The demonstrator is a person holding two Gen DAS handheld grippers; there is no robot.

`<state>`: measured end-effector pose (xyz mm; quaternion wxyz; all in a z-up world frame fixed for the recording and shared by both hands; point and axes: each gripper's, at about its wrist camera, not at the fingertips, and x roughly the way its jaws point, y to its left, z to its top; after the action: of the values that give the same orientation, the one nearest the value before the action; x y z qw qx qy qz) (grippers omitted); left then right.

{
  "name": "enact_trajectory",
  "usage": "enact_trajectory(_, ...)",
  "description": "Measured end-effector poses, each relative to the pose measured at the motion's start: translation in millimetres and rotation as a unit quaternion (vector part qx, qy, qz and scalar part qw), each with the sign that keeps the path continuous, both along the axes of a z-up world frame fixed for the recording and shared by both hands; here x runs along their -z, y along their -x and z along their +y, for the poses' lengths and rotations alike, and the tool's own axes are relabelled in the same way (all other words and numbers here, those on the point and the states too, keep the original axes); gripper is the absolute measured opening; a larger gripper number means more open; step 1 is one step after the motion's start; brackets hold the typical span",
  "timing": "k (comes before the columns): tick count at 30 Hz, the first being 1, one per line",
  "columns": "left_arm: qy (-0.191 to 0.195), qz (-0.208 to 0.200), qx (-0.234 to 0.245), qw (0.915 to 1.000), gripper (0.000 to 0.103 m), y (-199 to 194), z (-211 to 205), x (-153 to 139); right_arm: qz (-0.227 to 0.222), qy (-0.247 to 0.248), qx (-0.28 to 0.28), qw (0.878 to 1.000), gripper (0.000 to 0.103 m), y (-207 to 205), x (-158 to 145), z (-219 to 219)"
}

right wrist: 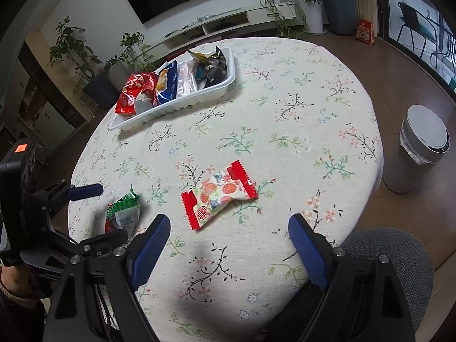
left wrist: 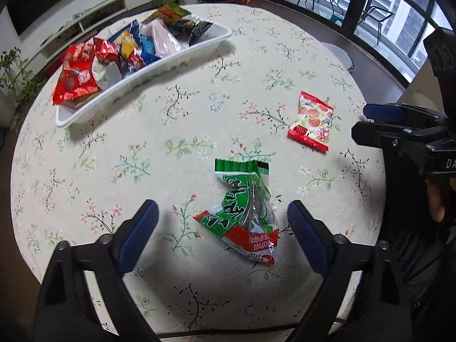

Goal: Organize snacks
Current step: 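Grasp the green-red packet with the left gripper while the right gripper grasps the fruit-print packet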

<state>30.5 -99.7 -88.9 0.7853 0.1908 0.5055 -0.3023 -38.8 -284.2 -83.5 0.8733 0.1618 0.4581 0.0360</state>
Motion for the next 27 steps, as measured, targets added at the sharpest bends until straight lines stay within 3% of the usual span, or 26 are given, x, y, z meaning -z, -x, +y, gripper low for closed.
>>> enact_trajectory(4, -0.001, 0.013, 0.007, 0.9999, 0.066, 1, -2, 6, 0.001, 0.004, -0.002, 1.0, 0.087, -2, 1, 2)
enact_trajectory(14, -0.001, 0.016, -0.001, 0.9999, 0.064, -6, -8, 9, 0.003, 0.008, -0.006, 1.0, 0.087, -3, 3, 5)
enact_trajectory(15, -0.006, 0.017, 0.001, 0.9998, 0.061, -6, -9, 11, 0.003, 0.009, -0.007, 1.0, 0.087, -3, 4, 5)
enact_trajectory(16, -0.009, 0.019, 0.005, 0.9998, 0.052, -6, -9, 12, 0.004, 0.009, -0.007, 1.0, 0.087, -3, 4, 6)
enact_trajectory(21, -0.003, 0.019, 0.002, 0.9998, 0.038, -6, -9, 12, 0.006, 0.01, -0.007, 1.0, 0.087, -5, 6, 7)
enact_trajectory(27, 0.01, 0.019, -0.002, 0.9998, 0.034, -5, -7, 8, 0.012, -0.003, -0.003, 1.0, 0.087, -11, 9, 9)
